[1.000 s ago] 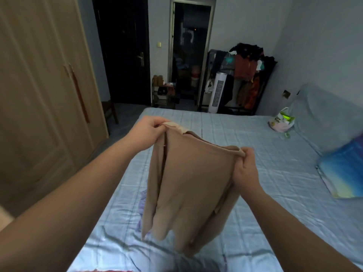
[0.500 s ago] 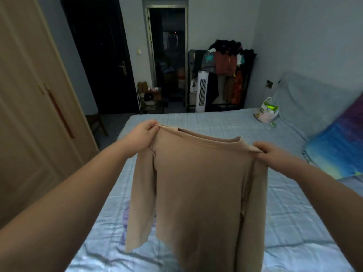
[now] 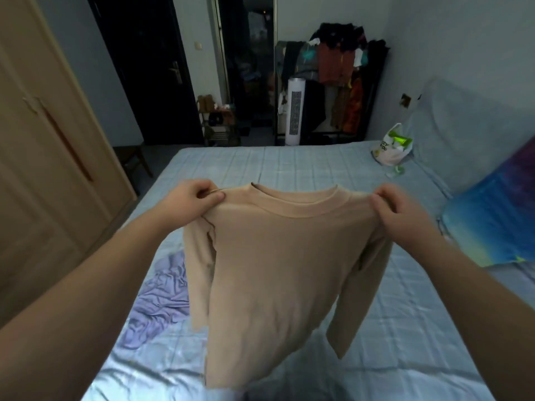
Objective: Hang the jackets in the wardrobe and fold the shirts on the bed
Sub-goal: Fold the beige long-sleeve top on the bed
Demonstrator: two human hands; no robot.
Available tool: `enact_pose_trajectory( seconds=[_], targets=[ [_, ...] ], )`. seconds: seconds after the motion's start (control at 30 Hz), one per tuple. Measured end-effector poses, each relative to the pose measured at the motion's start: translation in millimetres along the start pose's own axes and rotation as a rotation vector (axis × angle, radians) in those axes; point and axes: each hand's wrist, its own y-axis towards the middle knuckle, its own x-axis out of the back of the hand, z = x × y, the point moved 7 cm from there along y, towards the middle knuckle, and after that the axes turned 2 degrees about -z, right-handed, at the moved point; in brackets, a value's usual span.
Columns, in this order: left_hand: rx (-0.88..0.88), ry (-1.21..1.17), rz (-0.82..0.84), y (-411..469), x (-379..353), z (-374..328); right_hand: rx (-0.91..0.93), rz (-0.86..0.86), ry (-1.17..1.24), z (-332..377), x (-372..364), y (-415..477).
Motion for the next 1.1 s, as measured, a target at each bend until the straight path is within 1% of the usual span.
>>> enact_pose_trajectory(
  seconds=[0.1, 0.2, 0.27, 0.3, 0.37, 0.43, 0.47, 0.57, 0.7, 0.97, 1.1],
  targets=[
    [-0.048, -0.099, 0.017, -6.6, -19.5, -16.8, 0.082, -0.161, -0.016, -21.9, 26.8, -6.8],
    [-0.058, -0.215, -0.074, -13.0, -30.0, -33.0, 0.155, -0.234, -0.175, -32.4, 52.4, -7.3],
    [-0.041, -0.286, -0.182, -15.1, -34.5, -40.8, 0.198, -0.279, -0.292, -34.2, 66.8, -4.1],
    [-0.028, -0.284, -0.25, -15.3, -36.4, -44.5, 0.206, -0.311, -0.327, -34.8, 73.1, -2.3],
    [-0.007, -0.202, -0.371, -11.5, -41.3, -48.9, 0.206, -0.372, -0.369, -38.5, 81.3, 4.3],
    [0.001, -0.082, -0.445, -2.6, -48.9, -50.5, 0.209, -0.393, -0.386, -43.5, 79.8, 13.8],
    [0.002, -0.027, -0.455, 5.0, -54.4, -48.2, 0.207, -0.381, -0.391, -49.0, 74.5, 20.9],
    [0.016, 0.088, -0.415, 38.1, -78.6, -28.6, 0.165, -0.309, -0.424, -75.8, 47.8, 50.8],
    [0.036, 0.067, -0.322, 95.0, -127.9, 2.0, 0.084, -0.193, -0.481, -124.7, -2.5, 92.2],
    [0.185, 0.036, -0.123, 213.7, -275.5, 91.6, -0.207, 0.028, -0.569, -258.4, -115.4, 158.8],
    [0.271, 0.058, -0.03, 264.0, -354.1, 141.6, -0.232, 0.144, -0.583, -336.8, -187.6, 193.7]
  ],
)
